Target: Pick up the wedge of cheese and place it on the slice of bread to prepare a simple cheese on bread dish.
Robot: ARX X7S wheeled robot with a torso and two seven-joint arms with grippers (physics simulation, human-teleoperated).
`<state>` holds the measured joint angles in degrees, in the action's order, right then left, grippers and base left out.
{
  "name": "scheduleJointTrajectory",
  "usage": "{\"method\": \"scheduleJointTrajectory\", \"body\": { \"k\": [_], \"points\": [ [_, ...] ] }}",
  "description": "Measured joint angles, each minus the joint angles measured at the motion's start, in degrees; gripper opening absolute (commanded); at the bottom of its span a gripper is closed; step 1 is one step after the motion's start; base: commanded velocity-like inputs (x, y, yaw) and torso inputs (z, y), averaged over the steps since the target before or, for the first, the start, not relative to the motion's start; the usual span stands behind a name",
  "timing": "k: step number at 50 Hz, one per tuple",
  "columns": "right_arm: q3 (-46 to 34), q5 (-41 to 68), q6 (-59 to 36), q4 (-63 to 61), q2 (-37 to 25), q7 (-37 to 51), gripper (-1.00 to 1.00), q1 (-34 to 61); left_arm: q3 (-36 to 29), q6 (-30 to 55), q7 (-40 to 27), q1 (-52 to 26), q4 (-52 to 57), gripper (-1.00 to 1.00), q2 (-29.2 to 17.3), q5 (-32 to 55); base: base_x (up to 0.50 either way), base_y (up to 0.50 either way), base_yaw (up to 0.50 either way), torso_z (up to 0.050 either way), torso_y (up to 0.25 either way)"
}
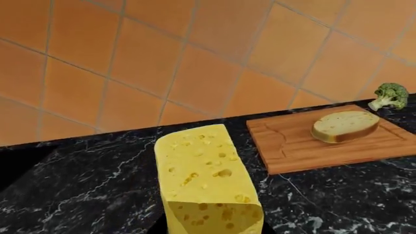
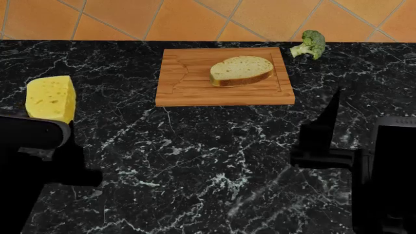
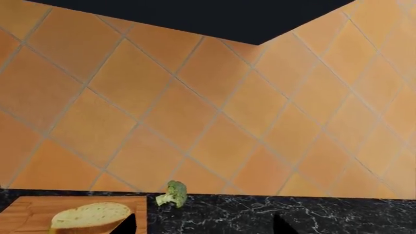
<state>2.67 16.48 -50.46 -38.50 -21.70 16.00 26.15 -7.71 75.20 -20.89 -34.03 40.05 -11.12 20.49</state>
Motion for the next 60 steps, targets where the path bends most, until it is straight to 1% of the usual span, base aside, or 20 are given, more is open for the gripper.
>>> {"method": "scheduleJointTrajectory", "body": {
  "k": [9, 24, 45, 60],
  "points": [
    [-0.25, 0.97, -3.68, 0.31, -0.66, -0.04, 1.0, 5.26, -2.69, -0.49, 0.24, -5.62, -4.88, -1.0, 1.24, -0.03, 0.0, 0.0, 0.0, 0.0, 0.0],
    [-2.91, 1.63, -9.02, 5.23, -2.37, -1.07, 1.0, 16.32, -5.35, -2.66, 0.36, -11.94, -11.87, -1.0, 3.09, -0.23, 0.0, 0.0, 0.0, 0.0, 0.0],
    [-7.14, 2.78, -9.42, 18.99, -1.63, -5.26, 1.0, 29.14, -6.72, -8.65, 1.09, -23.86, -28.74, -1.0, 3.4, -2.81, 0.0, 0.0, 0.0, 0.0, 0.0],
    [-11.49, 1.84, -5.7, 28.07, 0.98, -7.22, 1.0, 35.7, -7.49, -10.33, 1.09, -26.93, -34.32, -1.0, 2.69, -3.7, 0.0, 0.0, 0.0, 0.0, 0.001]
  ]
}}
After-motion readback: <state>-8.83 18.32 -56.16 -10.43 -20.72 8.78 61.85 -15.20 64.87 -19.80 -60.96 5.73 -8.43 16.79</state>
